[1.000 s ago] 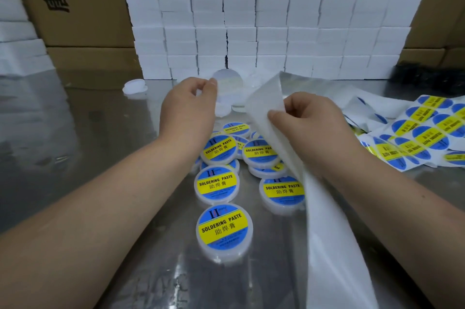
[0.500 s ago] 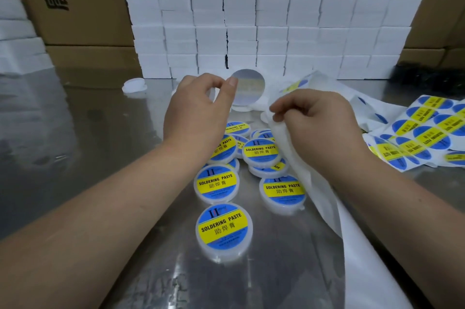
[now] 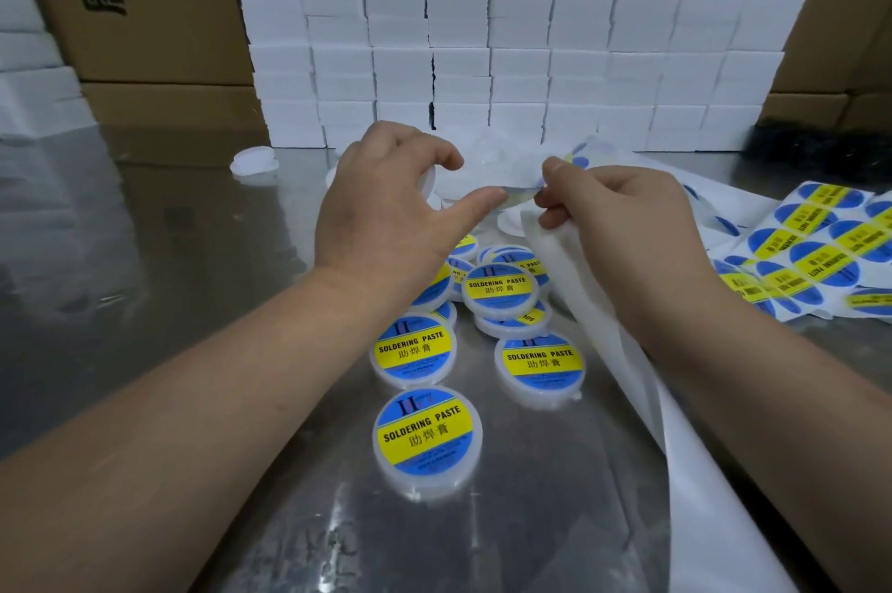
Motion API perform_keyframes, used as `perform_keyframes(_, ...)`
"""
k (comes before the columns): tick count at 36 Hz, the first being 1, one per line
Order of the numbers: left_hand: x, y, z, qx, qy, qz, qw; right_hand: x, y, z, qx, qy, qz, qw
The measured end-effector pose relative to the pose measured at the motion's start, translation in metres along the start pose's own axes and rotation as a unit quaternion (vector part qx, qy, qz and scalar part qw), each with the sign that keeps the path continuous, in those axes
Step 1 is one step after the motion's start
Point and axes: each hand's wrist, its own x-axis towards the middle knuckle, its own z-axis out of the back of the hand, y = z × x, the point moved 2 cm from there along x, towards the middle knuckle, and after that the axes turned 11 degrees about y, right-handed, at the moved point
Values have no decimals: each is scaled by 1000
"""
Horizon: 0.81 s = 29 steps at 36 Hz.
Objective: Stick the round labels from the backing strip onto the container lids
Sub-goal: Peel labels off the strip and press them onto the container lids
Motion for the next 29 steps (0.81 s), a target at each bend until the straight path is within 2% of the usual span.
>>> perform_keyframes(16,-1,-7,5,76,-3,-80,994,-1,2,0,-23,17,5,1000)
perform_keyframes(22,3,0,-5,109,5,-48,993,-1,-1,-2,-48,14,27,998)
perform_keyframes(25,5,9,-7,129,7,-25,991,0,-1,0,-41,-15,34,998)
perform_keyframes(27,8,17,-7,96,11,11,995,1,0,4,-29,-33,37,998)
perform_keyframes(29,10,17,-6,-30,18,61,998,1,1,4,-24,-33,46,998)
